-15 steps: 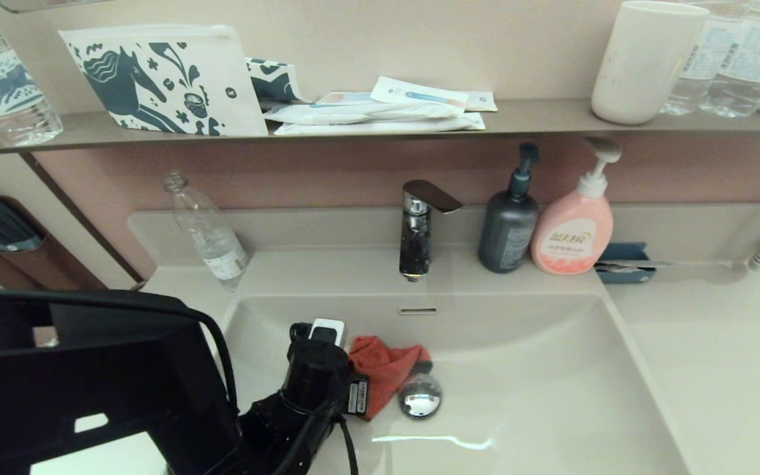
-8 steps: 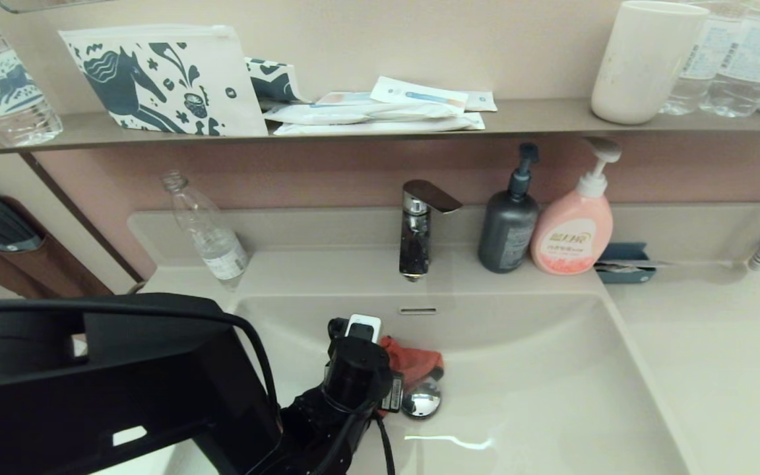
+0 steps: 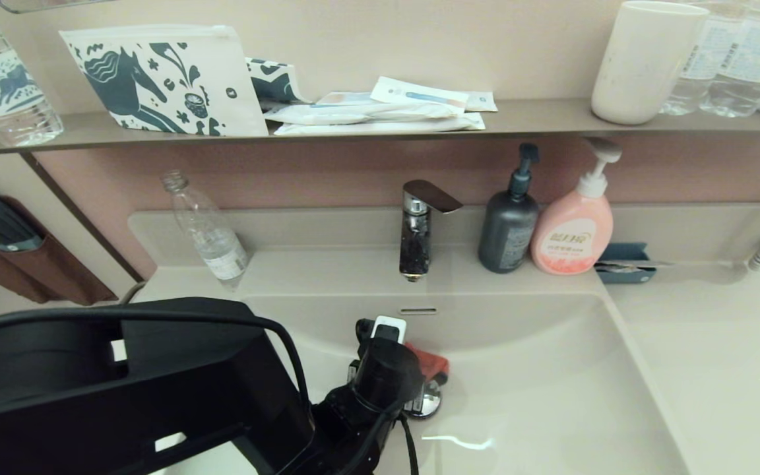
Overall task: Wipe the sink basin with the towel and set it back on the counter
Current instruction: Wipe the sink
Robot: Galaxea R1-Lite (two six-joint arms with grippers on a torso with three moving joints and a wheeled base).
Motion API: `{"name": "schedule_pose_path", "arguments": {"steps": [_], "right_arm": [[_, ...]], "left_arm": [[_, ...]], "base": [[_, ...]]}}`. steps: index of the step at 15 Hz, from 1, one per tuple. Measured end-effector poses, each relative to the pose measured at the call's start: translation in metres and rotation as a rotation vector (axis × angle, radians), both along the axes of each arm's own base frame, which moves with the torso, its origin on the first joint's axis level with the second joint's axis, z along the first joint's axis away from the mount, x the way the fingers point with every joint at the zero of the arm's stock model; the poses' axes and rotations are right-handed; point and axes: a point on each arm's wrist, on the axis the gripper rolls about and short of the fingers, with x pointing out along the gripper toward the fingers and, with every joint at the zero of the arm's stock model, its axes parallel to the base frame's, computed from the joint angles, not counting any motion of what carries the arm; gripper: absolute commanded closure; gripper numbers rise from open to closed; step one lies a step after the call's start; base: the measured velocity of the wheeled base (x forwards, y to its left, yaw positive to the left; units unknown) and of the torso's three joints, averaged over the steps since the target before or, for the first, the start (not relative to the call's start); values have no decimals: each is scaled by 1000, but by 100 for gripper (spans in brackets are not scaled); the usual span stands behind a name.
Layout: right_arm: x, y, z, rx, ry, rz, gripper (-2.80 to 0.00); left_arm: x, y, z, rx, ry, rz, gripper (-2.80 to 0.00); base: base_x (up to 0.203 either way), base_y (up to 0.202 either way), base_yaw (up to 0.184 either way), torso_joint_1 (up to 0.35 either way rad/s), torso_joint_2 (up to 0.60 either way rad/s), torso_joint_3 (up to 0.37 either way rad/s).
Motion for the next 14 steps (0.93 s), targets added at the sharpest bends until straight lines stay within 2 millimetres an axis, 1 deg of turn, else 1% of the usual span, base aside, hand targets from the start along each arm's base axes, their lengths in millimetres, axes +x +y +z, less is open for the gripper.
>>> {"name": "schedule_pose_path", "arguments": {"steps": [6,10,14], "right_arm": [[0,0,0,0,0,0,0],[0,0,0,0,0,0,0],[0,0,0,0,0,0,0]], "left_arm": [[5,-25,9,-16,-6,-32,0],[2,-37,3,-30,0,-41,0],[-8,-45,-2,-39,65,-14,0]], "base": [[0,0,0,0,0,0],[0,0,0,0,0,0],[0,0,0,0,0,0]]}}
